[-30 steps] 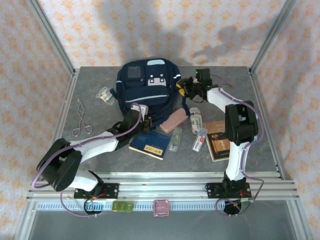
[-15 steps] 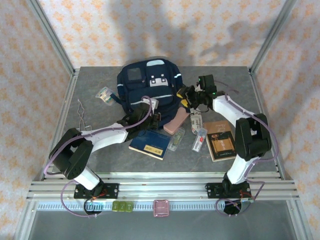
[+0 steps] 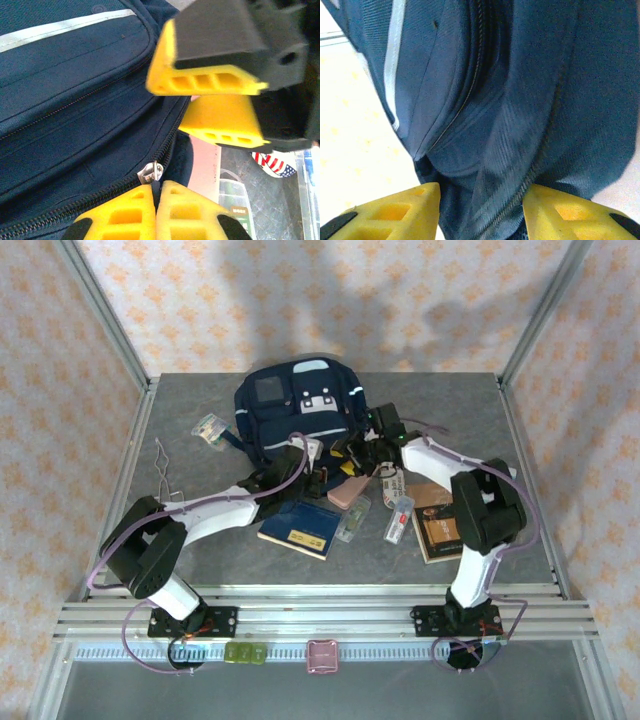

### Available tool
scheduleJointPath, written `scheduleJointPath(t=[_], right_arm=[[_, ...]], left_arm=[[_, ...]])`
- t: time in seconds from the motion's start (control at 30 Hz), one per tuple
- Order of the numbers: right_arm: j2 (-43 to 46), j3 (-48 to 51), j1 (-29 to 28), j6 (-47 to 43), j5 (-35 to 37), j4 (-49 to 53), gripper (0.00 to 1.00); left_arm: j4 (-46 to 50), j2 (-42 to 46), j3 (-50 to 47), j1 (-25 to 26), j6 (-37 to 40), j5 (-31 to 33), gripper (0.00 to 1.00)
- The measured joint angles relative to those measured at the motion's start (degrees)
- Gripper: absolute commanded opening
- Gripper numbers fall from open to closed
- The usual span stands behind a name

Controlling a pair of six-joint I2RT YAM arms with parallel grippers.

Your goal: Pack the student bag

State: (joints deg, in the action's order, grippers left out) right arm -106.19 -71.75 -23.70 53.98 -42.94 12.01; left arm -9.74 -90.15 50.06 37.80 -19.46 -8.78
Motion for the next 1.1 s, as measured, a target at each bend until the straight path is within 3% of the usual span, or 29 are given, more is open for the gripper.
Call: scheduleJointPath(t=[0.1, 0.2, 0.27, 0.63, 0.87, 1.1], right_arm=[[-2.84, -1.57, -0.28, 0.46, -0.55, -0.02, 0.33], [-4.7, -1.7, -0.37, 0.72, -1.05, 0.07, 0.08], [-5.31, -1.7, -0.37, 0.96, -1.6, 0.22, 0.0], [-5.49, -1.77, -0.13, 1.25, -1.9, 0.04, 0.0], [-3.72, -1.75, 2.08, 0.35, -1.92, 0.04, 0.0], [-2.43, -2.82, 4.48, -0.7, -2.03, 0.79, 0.0]], left_arm=[[-0.15, 0.0, -1.07, 0.35, -0.11, 0.04, 0.0], [-0.33, 0.02, -1.97, 0.46, -0.28, 0.17, 0.0], [-0.66, 0.0, -2.56, 0.46, -0.63, 0.42, 0.0], [-1.49, 4.7, -8.39, -0.2, -1.73, 3.58, 0.0], [-0.37, 13.64, -15.28, -6.36, -1.7, 5.49, 0.0], [1.22, 17.03, -16.92, -12.7, -1.53, 6.25, 0.0]])
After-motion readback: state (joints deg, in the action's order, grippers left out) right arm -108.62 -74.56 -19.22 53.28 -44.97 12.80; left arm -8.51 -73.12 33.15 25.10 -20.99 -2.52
